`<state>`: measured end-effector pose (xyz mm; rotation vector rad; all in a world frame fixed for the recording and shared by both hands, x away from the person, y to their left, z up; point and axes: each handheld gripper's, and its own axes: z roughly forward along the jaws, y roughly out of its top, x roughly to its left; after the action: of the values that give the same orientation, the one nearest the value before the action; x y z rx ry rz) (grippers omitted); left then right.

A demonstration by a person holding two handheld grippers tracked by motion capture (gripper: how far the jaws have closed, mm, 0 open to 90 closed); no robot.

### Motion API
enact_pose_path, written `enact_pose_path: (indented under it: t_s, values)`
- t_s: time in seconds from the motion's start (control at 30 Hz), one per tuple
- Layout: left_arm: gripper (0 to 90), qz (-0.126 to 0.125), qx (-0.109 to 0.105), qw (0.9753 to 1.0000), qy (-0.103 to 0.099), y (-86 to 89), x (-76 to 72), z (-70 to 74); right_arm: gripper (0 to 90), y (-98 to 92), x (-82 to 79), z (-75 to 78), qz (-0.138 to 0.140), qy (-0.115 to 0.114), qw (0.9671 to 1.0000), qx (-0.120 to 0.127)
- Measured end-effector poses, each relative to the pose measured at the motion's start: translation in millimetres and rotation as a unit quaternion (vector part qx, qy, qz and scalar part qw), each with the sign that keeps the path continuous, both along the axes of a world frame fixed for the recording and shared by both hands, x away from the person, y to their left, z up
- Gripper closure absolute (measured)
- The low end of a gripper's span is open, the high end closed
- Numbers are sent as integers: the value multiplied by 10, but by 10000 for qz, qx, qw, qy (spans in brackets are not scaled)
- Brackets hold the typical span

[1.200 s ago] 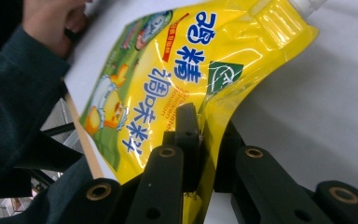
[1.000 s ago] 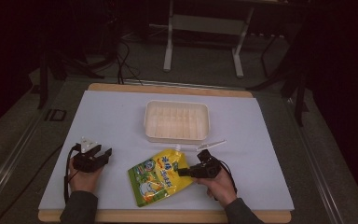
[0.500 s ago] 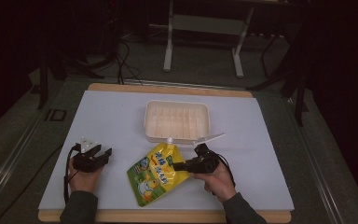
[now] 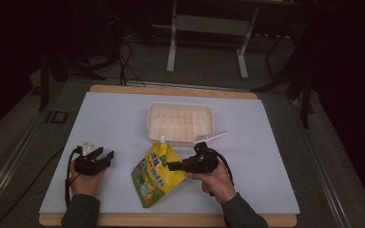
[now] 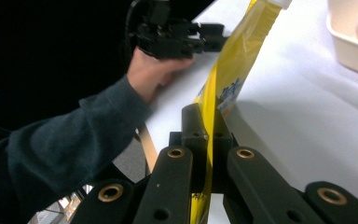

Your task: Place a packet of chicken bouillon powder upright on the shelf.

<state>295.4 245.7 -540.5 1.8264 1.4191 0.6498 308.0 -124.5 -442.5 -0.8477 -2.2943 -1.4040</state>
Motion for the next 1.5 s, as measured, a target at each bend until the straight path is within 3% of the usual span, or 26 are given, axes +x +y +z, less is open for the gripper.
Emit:
enact_pose_path:
  t_s: [0.13, 0.47, 0.83, 1.5]
  values:
    - [506, 2, -6, 10000, -5, 1, -1, 2, 900, 54, -14, 104, 39, -69, 9997, 222]
    - [505, 15, -37, 10000, -47, -1, -5, 4, 900, 26, -4, 247, -118, -243, 9986, 458]
    - [504, 13, -33, 10000, -58, 0, -6, 5, 900, -11, 13, 287, -212, -348, 9981, 470]
    - [501, 14, -36, 10000, -54, -1, -5, 6, 900, -16, 52, 369, -364, -604, 9971, 273]
